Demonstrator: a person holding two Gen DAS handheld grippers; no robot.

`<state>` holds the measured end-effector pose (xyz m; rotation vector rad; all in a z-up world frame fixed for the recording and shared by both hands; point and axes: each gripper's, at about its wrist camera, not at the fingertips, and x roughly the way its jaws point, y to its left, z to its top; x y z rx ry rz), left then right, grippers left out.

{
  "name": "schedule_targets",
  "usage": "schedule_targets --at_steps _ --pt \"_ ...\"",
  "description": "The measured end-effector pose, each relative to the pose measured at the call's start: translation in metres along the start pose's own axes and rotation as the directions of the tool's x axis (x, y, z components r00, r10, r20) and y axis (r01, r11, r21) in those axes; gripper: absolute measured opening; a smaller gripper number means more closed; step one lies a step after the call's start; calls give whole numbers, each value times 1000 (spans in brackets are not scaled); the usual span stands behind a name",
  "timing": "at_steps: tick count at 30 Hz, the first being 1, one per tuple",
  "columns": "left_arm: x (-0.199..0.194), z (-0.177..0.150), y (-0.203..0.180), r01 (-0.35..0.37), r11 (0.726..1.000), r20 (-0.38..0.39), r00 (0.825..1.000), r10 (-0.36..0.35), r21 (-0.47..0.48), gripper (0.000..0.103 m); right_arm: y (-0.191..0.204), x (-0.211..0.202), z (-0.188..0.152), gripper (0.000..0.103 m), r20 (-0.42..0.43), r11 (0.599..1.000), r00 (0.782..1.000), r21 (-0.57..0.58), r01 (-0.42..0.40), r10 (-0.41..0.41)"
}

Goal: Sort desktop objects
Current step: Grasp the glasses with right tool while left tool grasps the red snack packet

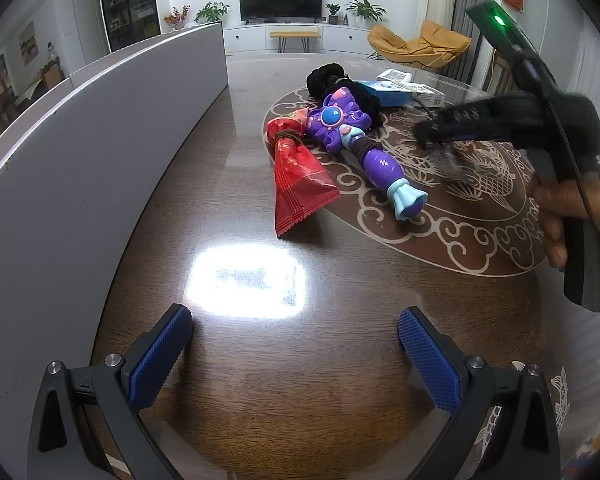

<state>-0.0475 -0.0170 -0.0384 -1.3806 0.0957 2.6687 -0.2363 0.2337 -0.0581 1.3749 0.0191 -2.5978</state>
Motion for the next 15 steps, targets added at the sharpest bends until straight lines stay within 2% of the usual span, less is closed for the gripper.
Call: schedule_targets --at_steps 1,5,9,15 --pt "0 0 0 1 1000 1 1000 -1 -1 103 -6 -3 -6 16 6 1000 1000 -16 4 -4" --pt "0 0 2 20 1000 10 1000 -20 -17 103 -29 -22 -35 16 22 998 1000 -55 22 -21" --pt "0 1 4 38 999 19 999 -37 -29 103 -57 -66 -85 16 46 996 998 -81 36 -33" --pt "3 4 -3 -4 1000 -1 1000 4 2 103 -53 -87 -119 19 76 994 997 -106 20 -12"
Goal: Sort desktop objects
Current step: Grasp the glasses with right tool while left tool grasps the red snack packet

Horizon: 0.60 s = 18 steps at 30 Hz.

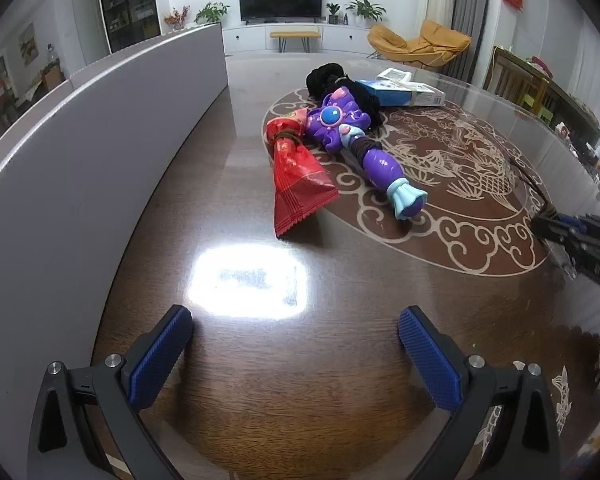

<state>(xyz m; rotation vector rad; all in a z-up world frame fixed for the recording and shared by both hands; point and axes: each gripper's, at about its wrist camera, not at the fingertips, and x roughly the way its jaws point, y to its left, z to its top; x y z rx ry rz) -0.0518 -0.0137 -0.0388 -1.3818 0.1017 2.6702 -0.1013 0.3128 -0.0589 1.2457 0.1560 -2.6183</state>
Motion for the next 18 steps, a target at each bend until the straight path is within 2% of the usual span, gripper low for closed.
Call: schedule_targets --at_steps 7,10,13,16,18 --pt "2 3 2 -3 1000 -22 1000 3 3 103 2 -2 0 25 2 1000 1000 11 -27 27" --pt "13 21 6 -8 1000 -68 998 7 -21 103 3 -2 0 27 2 1000 1000 8 -29 29" --pt "26 42 9 -2 999 -80 997 -1 -44 103 6 -3 0 30 0 1000 1000 -6 -24 24" --pt "42 62 10 -42 998 -89 995 37 -49 103 8 -3 0 35 -1 1000 1000 -15 -16 16" --pt "50 74 10 -44 997 -83 996 40 -55 103 7 -3 0 36 -2 1000 1000 -13 -13 13"
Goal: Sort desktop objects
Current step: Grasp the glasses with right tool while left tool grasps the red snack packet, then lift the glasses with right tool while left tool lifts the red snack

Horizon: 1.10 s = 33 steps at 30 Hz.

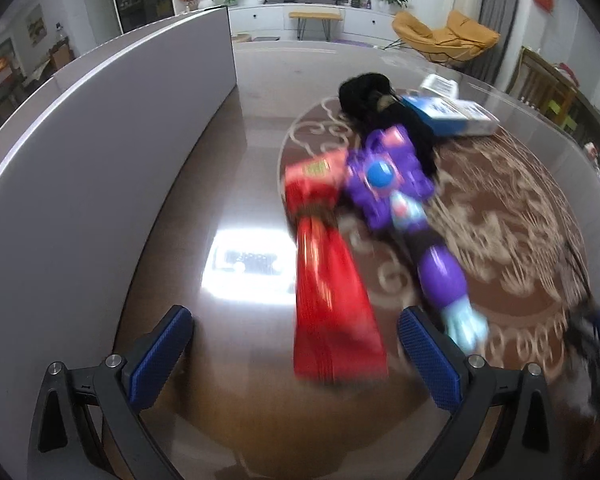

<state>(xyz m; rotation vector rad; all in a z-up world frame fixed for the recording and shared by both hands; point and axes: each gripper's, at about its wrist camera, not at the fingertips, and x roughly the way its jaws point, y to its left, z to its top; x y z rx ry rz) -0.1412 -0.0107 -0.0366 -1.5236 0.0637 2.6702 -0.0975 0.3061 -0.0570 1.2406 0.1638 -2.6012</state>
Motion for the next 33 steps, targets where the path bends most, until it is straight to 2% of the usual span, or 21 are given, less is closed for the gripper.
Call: schedule_targets --at_steps 2,3,4,5,6,7,9,13,15,17,18,19,20,22,24,33 --pt "6 11 -1 -3 1000 1 1000 3 0 103 -1 0 0 36 0 1000 1000 5 -1 1" --pt "7 14 -2 1 1000 12 1000 -1 7 94 -2 0 0 36 0 1000 1000 8 0 0" --pt "5 16 -4 12 1000 37 999 -13 27 73 -3 -1 0 36 1 1000 1000 11 -1 1" --pt "1 16 -6 25 998 56 998 -27 51 61 -3 -1 0 36 1 1000 1000 12 -2 2" --pt "-2 15 -10 37 996 67 997 -42 79 37 -3 -1 0 36 1 1000 1000 11 -1 1" --pt "-5 13 -13 47 993 67 996 -55 107 26 -3 -1 0 36 1 1000 1000 9 1 -1" --pt "-14 -2 -17 64 988 70 995 -75 141 24 -2 -1 0 36 0 1000 1000 4 7 -7" --pt "-44 -52 -13 91 988 96 990 -103 126 23 -3 -1 1 36 0 1000 1000 6 19 -19" --pt "-58 -75 -14 65 993 109 991 -75 98 27 -3 0 1 36 0 1000 1000 10 15 -15" --pt "-60 -81 -16 40 996 108 993 -48 80 48 -2 0 1 38 -1 1000 1000 4 20 -20" --pt "-59 -82 -17 28 997 93 995 -35 76 83 -1 0 1 42 -3 1000 1000 -3 23 -23" --pt "-55 -80 -17 19 997 82 996 -25 78 101 1 1 1 56 -5 999 999 -8 36 -36" --pt "-51 -80 -17 11 997 81 997 -18 82 102 1 2 1 70 -9 999 999 -10 43 -43" --pt "-48 -78 -12 34 998 69 997 -38 60 103 1 3 1 72 -14 999 999 -9 38 -38" --pt "-45 -77 -12 33 998 65 997 -37 60 103 0 3 1 72 -13 999 999 -3 39 -39" --pt "-42 -76 -12 34 998 67 997 -38 59 103 -4 6 0 86 -33 998 998 14 55 -54"
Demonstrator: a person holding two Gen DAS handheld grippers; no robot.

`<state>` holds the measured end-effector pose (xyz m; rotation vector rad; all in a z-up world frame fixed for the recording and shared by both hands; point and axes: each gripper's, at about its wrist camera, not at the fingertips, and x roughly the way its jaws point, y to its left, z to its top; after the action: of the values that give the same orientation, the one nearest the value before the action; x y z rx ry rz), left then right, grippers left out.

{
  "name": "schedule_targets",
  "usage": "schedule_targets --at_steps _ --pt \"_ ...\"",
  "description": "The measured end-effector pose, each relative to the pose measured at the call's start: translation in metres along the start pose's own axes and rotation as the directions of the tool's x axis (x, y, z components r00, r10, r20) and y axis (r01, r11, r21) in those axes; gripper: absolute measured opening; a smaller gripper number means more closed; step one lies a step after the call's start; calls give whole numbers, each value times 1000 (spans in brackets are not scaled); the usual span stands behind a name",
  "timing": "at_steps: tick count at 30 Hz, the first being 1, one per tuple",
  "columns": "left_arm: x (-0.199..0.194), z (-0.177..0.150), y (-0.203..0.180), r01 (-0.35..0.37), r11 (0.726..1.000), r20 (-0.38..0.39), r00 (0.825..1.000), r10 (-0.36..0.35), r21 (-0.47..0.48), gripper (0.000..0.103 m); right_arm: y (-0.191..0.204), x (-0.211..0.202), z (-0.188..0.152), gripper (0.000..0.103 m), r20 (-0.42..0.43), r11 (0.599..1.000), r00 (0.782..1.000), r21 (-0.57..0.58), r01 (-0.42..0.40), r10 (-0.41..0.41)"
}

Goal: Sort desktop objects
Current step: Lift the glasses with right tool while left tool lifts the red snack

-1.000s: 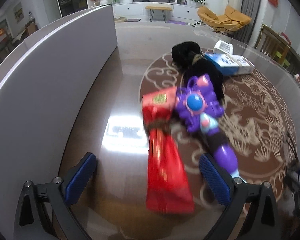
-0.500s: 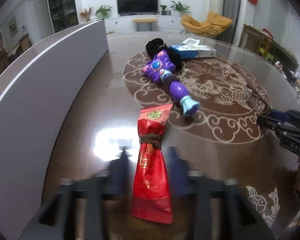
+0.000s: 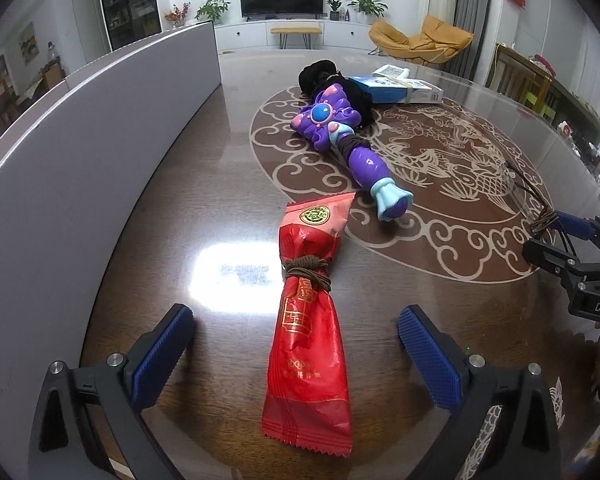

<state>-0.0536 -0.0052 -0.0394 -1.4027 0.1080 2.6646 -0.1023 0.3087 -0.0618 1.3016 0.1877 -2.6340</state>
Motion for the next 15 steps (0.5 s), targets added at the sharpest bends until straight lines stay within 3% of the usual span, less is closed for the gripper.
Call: schedule_targets --at_steps 15 --pt "-1 -1 0 0 1000 0 1000 0 0 103 -2 2 0 98 -19 1000 1000 27 1 0"
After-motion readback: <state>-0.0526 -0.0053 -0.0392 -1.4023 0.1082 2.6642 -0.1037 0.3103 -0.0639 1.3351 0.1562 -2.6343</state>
